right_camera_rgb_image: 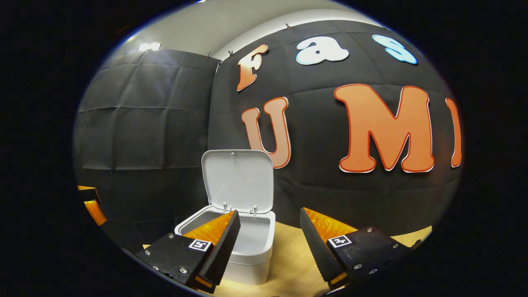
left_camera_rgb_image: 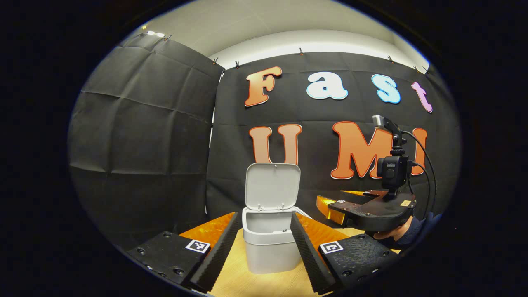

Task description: Press the lid of the desktop garbage bin to open it, pick up the crumpled paper on the desktop and throw it into the bin, then pick up the pop can on the desktop and drop it into the bin, and finally close the garbage bin lid.

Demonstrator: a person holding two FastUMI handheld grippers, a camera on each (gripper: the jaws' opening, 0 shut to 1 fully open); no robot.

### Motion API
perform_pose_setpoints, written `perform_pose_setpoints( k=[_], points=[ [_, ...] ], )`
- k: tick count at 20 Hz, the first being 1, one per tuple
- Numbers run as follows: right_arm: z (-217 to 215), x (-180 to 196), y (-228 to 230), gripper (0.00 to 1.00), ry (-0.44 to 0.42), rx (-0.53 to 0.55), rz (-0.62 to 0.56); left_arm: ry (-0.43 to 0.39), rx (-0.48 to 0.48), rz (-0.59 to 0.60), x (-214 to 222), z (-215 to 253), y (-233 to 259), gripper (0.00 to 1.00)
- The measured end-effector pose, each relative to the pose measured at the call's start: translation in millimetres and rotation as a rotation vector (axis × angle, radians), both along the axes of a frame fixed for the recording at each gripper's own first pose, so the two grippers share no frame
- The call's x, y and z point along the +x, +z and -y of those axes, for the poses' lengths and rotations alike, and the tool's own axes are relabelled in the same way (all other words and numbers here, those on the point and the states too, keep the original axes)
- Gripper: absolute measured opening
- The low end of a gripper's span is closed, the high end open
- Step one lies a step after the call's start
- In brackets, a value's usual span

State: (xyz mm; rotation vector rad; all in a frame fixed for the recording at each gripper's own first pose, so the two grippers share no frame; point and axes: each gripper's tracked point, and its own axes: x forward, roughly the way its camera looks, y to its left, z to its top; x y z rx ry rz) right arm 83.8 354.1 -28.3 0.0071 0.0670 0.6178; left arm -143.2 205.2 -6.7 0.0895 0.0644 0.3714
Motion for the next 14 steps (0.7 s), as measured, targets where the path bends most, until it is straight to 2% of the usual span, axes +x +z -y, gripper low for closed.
perform_pose_setpoints(
  k=[7, 12, 14],
  points=[
    [60, -9, 12, 0.87, -0.083, 0.024, 0.020, -0.084, -0.003, -0.024, 21, 34, -14, 0.82],
    [111, -12, 14, 0.87, -0.171, 0.035, 0.018, -0.204, -0.038, -0.029, 45, 78, -26, 0.81],
    [134, -14, 15, 0.87, -0.212, 0.037, 0.019, -0.245, -0.038, -0.030, 56, 95, -29, 0.84]
  ],
)
